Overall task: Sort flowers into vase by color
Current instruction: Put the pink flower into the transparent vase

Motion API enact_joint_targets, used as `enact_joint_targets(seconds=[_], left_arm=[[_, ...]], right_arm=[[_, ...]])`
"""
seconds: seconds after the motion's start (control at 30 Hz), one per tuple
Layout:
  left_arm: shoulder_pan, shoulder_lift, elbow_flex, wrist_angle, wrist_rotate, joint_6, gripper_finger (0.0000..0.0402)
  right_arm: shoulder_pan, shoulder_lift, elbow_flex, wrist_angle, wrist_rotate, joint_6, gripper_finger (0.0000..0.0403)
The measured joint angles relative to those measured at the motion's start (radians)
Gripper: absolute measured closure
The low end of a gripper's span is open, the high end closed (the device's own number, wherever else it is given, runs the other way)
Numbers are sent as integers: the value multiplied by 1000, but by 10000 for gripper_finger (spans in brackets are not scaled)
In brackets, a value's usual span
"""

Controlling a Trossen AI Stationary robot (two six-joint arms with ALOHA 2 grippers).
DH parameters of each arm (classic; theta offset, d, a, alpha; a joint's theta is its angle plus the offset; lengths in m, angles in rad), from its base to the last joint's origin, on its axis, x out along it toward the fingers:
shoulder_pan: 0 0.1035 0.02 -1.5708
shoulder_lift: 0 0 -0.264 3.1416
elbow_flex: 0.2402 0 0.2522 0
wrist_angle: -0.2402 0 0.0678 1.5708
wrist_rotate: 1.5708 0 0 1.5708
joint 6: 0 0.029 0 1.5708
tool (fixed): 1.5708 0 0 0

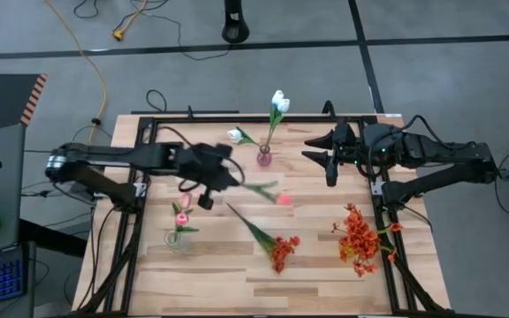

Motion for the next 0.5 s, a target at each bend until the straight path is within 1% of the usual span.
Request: enact_joint_targets(seconds=[0.13,0.3,0.37,0.5], left_arm=[[0,-111,0,-1,-122,-92,401],[-16,-250,-10,-10,-262,-266,401],[-39,-301,-25,-5,-329,-339,401],[-120,-383,-56,-10,-501,-453,401]], right_arm=[[0,0,0,0,0,0,226],[0,0,0,0,1,0,226],[0,0,0,0,1,0,226],[0,0,0,-1,1,0,226]])
